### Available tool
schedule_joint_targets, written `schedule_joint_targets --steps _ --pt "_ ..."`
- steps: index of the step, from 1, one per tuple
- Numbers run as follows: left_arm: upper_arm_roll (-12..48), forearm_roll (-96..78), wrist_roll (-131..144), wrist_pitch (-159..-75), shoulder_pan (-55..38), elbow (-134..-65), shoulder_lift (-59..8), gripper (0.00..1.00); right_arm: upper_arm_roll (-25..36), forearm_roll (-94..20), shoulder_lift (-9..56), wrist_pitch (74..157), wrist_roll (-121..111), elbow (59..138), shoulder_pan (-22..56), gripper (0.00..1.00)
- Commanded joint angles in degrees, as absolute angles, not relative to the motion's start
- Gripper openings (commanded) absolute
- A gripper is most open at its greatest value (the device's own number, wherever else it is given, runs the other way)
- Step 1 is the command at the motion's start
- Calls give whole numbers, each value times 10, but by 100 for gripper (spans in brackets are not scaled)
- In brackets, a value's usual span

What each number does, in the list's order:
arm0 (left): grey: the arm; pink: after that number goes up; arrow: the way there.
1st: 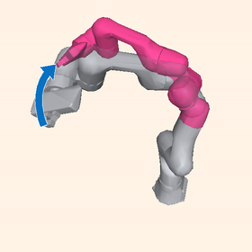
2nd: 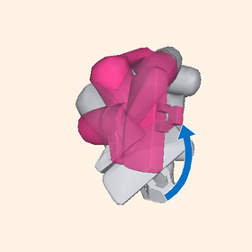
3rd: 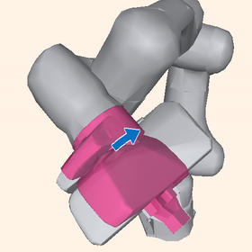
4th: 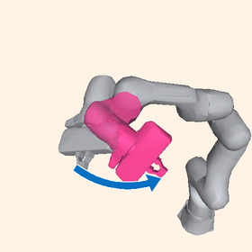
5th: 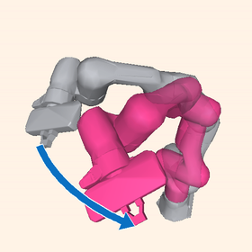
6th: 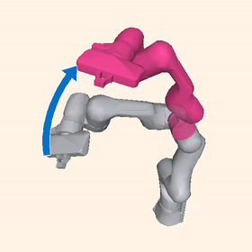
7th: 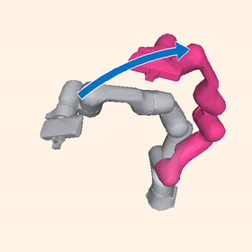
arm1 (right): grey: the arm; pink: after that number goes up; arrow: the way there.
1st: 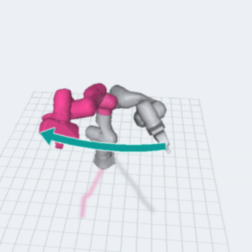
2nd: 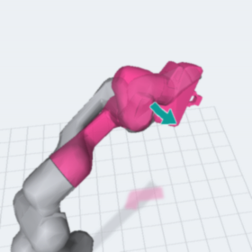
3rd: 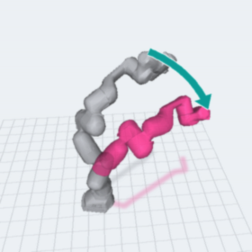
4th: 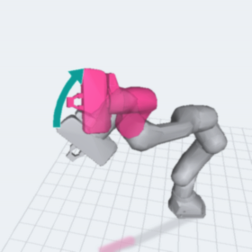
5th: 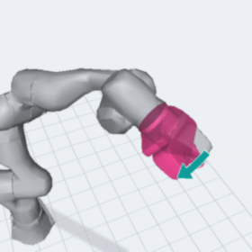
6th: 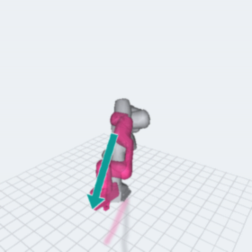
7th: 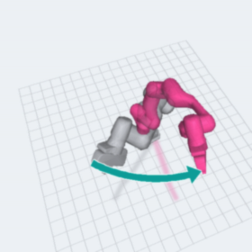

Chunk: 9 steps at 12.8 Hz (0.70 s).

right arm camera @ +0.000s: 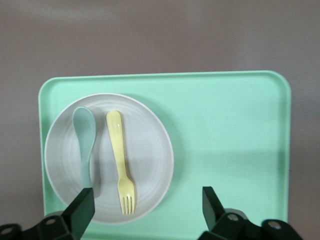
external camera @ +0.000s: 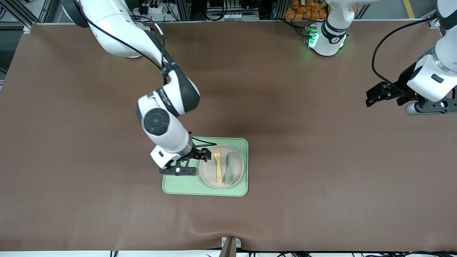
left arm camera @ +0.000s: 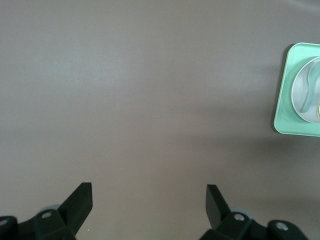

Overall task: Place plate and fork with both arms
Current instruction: 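Reach the right gripper over the yellow fork on the plate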

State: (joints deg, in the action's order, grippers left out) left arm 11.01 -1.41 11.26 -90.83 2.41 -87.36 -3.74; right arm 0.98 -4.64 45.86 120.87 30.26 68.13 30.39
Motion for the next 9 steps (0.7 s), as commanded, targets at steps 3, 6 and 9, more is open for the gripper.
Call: schedule_joint_targets --steps 3,6,9 --pt "113 -25 106 -915 31 -887 -25 100 16 -28 531 1230 329 620 323 83" --pt "113 -25 105 -914 32 -888 -25 100 16 -26 548 1251 344 620 336 80" --pt "113 -25 105 -914 32 -887 -25 100 17 -16 565 1264 345 619 351 57"
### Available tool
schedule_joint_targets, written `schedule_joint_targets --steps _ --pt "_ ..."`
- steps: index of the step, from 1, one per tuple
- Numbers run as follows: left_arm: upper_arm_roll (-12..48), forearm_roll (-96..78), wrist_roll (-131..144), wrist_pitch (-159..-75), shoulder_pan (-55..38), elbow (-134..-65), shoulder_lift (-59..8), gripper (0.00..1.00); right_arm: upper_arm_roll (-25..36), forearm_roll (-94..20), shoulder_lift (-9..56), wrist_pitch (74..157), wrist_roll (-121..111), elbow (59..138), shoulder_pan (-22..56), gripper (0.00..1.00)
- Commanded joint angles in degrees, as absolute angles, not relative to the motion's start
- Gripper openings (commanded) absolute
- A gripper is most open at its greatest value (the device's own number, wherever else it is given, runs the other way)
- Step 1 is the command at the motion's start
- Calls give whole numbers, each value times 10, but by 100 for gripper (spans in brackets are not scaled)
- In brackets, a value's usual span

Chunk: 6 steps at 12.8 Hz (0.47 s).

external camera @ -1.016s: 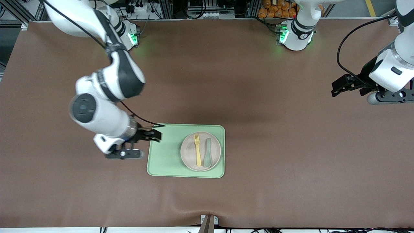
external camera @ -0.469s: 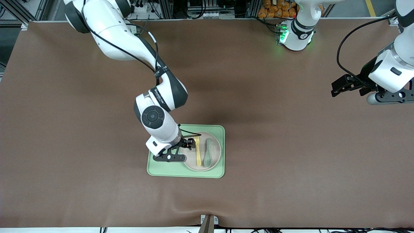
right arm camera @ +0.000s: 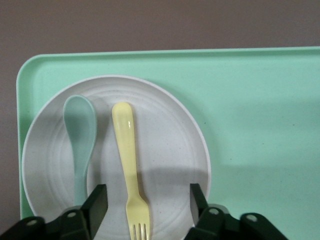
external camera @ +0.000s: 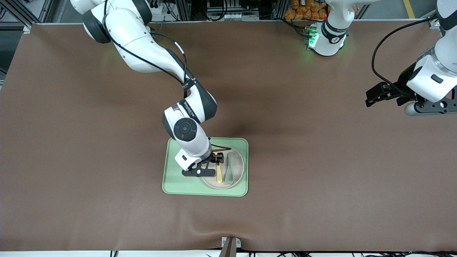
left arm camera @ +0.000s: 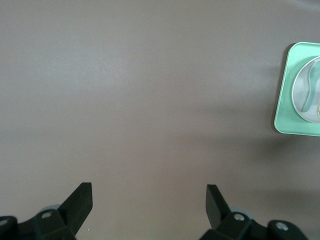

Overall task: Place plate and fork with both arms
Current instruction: 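Reach the right gripper over the yellow fork on the plate, then grasp the yellow fork with the right gripper and lift it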

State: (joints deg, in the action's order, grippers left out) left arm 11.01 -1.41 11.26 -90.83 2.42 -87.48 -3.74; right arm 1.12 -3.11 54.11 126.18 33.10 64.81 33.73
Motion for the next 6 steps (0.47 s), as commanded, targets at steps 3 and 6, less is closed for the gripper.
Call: schedule_joint_targets --steps 3,6 --pt "113 -25 105 -914 32 -887 -25 100 17 -15 572 1266 345 618 360 57" --pt "113 -25 105 -914 32 -887 -25 100 27 -11 590 1299 341 611 367 64"
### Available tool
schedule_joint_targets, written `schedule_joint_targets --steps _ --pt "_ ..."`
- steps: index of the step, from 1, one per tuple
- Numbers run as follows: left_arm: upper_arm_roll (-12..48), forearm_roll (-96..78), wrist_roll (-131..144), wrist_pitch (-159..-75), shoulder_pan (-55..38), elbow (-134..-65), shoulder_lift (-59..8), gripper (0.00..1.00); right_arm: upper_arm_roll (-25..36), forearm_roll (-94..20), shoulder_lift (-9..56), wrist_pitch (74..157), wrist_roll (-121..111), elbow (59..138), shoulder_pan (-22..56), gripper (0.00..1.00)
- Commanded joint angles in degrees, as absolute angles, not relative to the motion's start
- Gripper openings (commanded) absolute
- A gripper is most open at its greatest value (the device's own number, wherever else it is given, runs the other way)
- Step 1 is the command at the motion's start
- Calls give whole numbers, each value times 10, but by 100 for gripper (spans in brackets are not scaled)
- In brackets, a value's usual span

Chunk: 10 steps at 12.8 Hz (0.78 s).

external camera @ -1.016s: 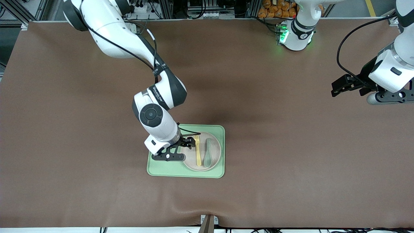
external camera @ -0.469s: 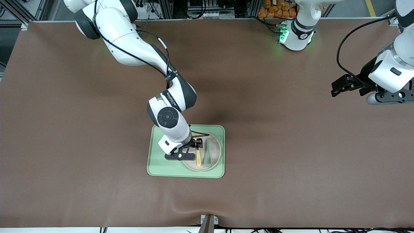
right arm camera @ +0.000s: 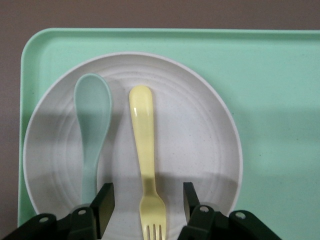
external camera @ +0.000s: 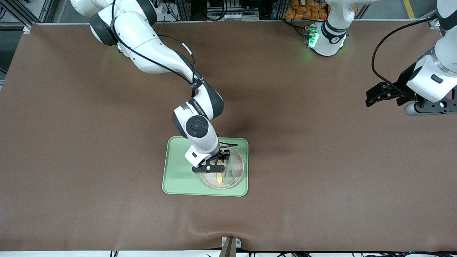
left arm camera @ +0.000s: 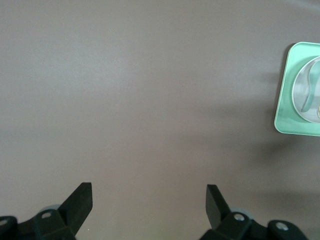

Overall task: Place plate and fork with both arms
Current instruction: 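Grasp the yellow fork with the right gripper and lift it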

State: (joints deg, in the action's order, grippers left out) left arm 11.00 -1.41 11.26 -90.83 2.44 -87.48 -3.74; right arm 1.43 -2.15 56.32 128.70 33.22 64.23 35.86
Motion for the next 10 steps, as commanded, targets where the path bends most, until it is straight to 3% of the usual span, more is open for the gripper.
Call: schedule_joint_targets --steps 1,8,10 --pt "113 -25 105 -914 32 -887 -25 100 29 3 593 1307 339 611 368 62" --pt "113 -25 105 -914 32 -886 -24 100 29 15 610 1314 342 606 381 52" --pt "113 -25 105 -914 32 -886 -25 100 29 16 611 1314 342 606 381 42"
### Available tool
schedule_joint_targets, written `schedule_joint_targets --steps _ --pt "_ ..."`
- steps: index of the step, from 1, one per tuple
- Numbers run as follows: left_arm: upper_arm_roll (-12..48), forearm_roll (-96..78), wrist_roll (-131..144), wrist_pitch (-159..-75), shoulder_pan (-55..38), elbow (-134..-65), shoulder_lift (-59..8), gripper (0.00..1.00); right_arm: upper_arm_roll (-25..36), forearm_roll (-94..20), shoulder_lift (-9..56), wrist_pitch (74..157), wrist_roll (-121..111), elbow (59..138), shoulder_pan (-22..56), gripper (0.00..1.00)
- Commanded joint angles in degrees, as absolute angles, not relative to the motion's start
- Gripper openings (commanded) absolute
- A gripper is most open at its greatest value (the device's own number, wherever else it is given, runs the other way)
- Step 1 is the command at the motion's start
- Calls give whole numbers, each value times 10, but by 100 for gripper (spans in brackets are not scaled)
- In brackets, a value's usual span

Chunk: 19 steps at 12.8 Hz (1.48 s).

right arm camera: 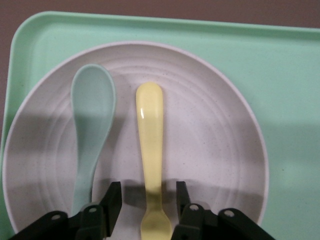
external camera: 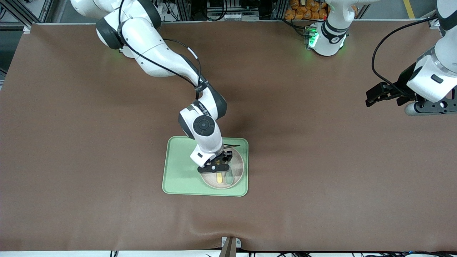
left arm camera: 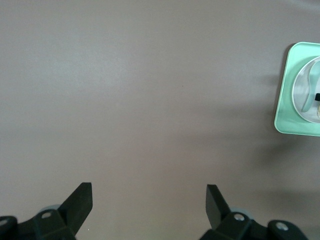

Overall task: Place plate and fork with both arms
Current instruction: 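Grasp the yellow fork with the right gripper and lift it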

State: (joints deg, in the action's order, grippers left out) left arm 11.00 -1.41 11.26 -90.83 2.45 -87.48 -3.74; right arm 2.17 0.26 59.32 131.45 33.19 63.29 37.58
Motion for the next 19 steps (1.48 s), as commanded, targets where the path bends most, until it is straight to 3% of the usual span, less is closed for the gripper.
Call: schedule_joint_targets --steps 1,2,3,5,13,19 --pt "113 -25 105 -914 32 -886 -24 100 29 19 611 1314 341 606 381 36" --pt "113 -25 105 -914 32 -886 -25 100 29 29 612 1314 341 608 381 35" --pt "113 -25 105 -914 32 -886 -25 100 29 34 612 1313 340 609 381 27" --pt "113 -25 105 -914 32 -886 -25 100 29 34 611 1310 339 608 379 0" --pt "113 -25 105 -914 32 -886 -25 100 18 -3 573 1231 338 573 344 0" --pt "113 -25 105 -914 33 -886 -25 100 16 -9 537 1172 264 614 271 0"
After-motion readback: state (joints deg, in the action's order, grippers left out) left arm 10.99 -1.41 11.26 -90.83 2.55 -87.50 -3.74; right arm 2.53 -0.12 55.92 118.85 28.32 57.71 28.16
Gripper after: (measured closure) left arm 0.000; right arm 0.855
